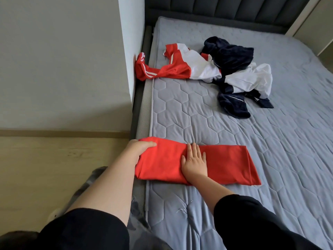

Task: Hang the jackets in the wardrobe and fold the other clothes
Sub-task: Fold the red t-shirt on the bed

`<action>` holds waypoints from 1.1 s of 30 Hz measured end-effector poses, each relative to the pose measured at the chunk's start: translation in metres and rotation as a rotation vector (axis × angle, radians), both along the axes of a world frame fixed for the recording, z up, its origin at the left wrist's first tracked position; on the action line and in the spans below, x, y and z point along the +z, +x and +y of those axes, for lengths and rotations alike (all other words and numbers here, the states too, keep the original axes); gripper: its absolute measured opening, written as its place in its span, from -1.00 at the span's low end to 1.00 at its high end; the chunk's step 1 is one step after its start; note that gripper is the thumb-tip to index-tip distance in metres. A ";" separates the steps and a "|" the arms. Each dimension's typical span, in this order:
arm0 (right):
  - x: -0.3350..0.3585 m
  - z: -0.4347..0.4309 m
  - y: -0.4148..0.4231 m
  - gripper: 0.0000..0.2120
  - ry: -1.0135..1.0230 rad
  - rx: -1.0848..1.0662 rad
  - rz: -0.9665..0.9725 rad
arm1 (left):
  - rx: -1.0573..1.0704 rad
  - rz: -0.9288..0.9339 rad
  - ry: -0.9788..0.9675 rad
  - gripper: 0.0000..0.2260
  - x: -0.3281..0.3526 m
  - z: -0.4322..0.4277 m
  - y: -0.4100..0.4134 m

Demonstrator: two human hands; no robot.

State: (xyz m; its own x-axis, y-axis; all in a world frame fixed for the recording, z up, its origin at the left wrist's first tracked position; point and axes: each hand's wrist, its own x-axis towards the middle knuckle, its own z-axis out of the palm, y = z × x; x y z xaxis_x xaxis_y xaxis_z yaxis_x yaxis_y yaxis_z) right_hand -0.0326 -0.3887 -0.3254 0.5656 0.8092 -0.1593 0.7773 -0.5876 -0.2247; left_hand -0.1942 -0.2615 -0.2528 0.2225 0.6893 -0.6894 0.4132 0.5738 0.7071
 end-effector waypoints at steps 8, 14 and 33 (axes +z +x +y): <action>0.035 -0.004 0.003 -0.42 0.220 -0.170 0.418 | -0.231 0.230 0.196 -0.46 0.007 -0.024 -0.008; 0.069 -0.014 -0.004 -0.60 0.459 -0.449 0.806 | 0.027 0.021 0.148 -0.64 0.023 -0.018 -0.012; 0.087 0.051 -0.064 -0.37 0.443 -0.496 1.874 | 0.102 -0.429 0.265 -0.84 0.069 -0.001 -0.024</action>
State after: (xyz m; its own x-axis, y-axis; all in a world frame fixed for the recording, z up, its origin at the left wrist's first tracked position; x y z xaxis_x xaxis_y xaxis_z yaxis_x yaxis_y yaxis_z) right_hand -0.0969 -0.3380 -0.2385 0.1085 0.8047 -0.5837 -0.7444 -0.3233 -0.5842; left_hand -0.2180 -0.2627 -0.1833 0.3692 0.8611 -0.3496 0.0055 0.3741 0.9274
